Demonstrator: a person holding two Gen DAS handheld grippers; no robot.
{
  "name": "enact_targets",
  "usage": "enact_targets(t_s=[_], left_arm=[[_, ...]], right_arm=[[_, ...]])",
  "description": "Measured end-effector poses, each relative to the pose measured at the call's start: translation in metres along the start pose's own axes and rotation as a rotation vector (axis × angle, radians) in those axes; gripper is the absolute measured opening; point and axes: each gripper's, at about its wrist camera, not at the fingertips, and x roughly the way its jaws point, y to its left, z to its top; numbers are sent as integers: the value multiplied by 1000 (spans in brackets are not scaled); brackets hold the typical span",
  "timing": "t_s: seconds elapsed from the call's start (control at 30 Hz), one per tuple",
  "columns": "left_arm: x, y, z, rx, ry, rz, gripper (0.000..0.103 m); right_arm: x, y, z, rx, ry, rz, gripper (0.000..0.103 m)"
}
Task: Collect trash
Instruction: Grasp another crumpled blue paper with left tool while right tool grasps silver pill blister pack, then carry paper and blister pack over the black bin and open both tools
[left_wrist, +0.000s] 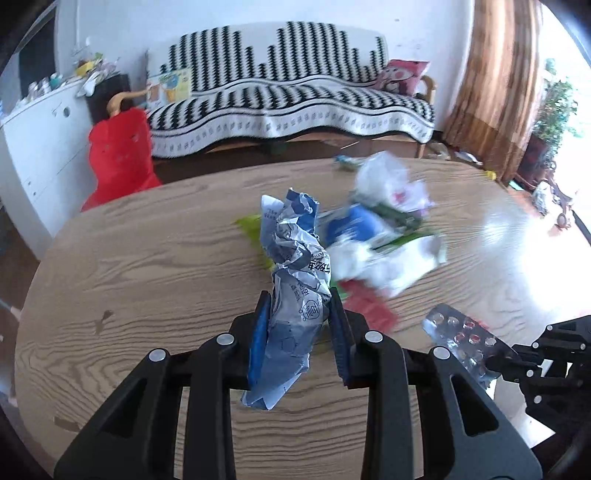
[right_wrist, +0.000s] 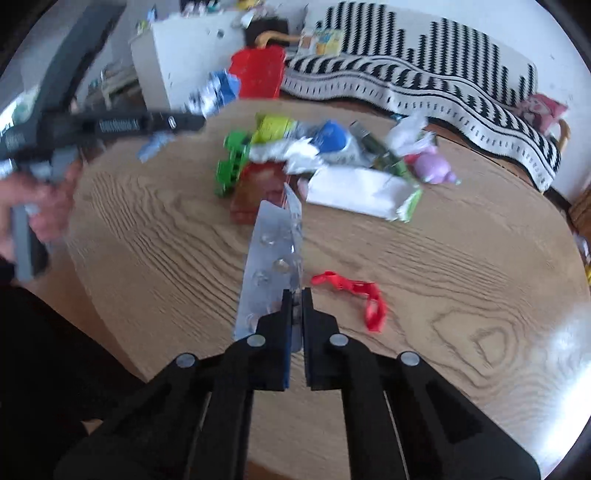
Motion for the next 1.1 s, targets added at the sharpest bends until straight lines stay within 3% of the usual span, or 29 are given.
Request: enact_targets(t_s=[0.07, 0.27, 0.5, 0.67, 0.8, 1.0, 1.1], left_arm=[[-4, -14, 5, 6, -13, -26, 30], [-15, -92, 20, 68, -52, -144, 30], [-10, -233, 13, 200, -22, -346, 30], [-8, -354, -17, 339, 11, -491, 30], [-4, -448, -58, 444, 65, -620, 30], [18, -551, -118, 575, 180, -728, 30], [33, -582, -141, 629, 222, -752, 30]], right_arm=[[-19, -16, -6, 44, -24, -1, 5], [-77, -83, -42, 186, -75, -129, 6], [-154, -189, -140, 449, -61, -427, 6], [-204, -248, -225, 650, -31, -590, 6], [-230, -282, -290, 791, -1, -662, 6], [-246, -319, -371, 978, 115, -681, 6], [-249, -329, -395, 1037, 139, -666, 6]])
